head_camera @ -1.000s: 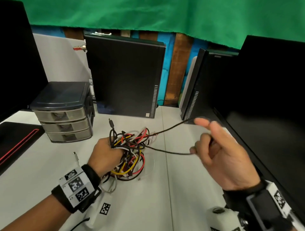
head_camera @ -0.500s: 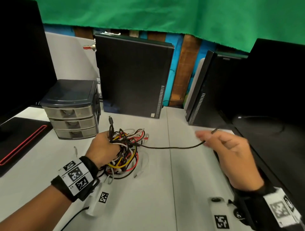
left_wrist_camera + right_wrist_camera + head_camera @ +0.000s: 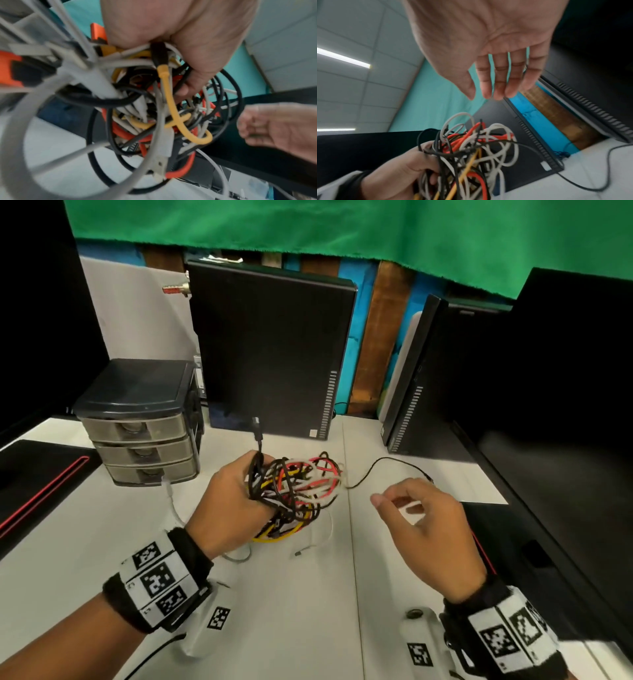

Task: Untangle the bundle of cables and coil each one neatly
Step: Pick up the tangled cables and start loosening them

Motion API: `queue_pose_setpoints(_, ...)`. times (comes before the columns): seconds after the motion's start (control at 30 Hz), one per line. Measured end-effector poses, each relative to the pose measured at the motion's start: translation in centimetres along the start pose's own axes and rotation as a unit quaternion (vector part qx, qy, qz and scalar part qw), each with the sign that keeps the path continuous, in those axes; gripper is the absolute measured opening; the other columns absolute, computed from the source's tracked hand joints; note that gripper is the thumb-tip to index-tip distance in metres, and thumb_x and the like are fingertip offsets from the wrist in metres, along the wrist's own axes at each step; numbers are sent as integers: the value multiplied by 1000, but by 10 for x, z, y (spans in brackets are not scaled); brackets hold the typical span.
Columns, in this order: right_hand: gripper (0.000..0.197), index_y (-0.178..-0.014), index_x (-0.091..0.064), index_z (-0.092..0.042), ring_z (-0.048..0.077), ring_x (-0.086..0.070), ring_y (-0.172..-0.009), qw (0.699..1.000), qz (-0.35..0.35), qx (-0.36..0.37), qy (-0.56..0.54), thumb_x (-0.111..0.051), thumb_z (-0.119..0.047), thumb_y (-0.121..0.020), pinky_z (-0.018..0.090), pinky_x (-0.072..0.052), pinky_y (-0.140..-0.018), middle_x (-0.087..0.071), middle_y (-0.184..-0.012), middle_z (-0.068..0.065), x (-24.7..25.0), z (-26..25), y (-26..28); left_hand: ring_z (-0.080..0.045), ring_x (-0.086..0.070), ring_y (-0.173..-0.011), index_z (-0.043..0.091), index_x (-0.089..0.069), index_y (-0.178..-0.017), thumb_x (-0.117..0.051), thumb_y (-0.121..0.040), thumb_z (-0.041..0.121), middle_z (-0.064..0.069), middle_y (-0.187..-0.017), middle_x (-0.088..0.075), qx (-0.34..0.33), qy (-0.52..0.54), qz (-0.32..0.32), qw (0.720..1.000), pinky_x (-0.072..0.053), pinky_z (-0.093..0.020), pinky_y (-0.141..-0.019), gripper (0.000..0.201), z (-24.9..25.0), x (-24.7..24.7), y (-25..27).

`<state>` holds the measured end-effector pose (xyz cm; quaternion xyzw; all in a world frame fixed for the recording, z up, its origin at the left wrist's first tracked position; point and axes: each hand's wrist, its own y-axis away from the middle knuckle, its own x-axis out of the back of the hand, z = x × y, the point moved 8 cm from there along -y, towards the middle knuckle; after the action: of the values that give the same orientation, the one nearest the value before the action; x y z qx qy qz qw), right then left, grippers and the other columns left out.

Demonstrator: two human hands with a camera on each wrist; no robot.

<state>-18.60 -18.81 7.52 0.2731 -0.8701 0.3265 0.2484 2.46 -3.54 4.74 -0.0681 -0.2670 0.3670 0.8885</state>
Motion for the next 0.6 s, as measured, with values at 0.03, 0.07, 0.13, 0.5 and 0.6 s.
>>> queue_pose_setpoints(0.03, 16, -84, -70, -28, 6, -63, -89, 999, 17, 35, -14, -65, -43, -89, 25, -51, -79, -67, -85, -17, 3, -12, 1, -10, -70, -85, 27, -66, -97, -79, -76, 11, 12, -88, -72, -22, -19, -15, 999, -58, -40, -77, 30, 6, -3, 3)
queue_pose_setpoints(0.07, 19, -89, -72, -27, 7, -63, -93, 997, 27, 71, -25, -64, -44, -90, 22, -49, -81, -67, -90, -17, 6, -24, 4, -10, -69, -82, 29, -65, -97, -77, -75, 14, 13, -86, -71, -42, -44, -29, 998, -57, -40, -74, 29, 11, -7, 6)
queue_pose_setpoints(0.13, 22, -98, -75, -22, 8, -64, -99, 989, 26, 138, -36, -66, -40, -90, 20, -49, -86, -69, -99, -14, 7, -44, 10, -9, -67, -78, 31, -62, -95, -71, -71, 20, 15, -84, -70, -69, -98, -66, 991, -55, -39, -70, 28, 21, -16, 11)
queue_pose_setpoints(0.5, 16, -99, -74, -31, 10, -51, -99, 938, -165, 265, 152, -66, -28, -86, 18, -40, -75, -58, -107, -10, -50, -57, 38, -9, -43, -63, 41, -37, -80, -61, -71, 30, 19, -67, -46, -152, -211, -196, 946, -36, -25, -55, 28, 35, -61, 39)
queue_pose_setpoints(0.6, 8, -92, -71, -28, 9, -51, -90, 941, -156, 254, 157, -65, -28, -87, 23, -43, -69, -58, -96, -12, -46, -59, 35, -10, -46, -62, 36, -41, -78, -55, -71, 38, 16, -67, -50, -143, -200, -206, 947, -39, -27, -55, 16, 33, -64, 41)
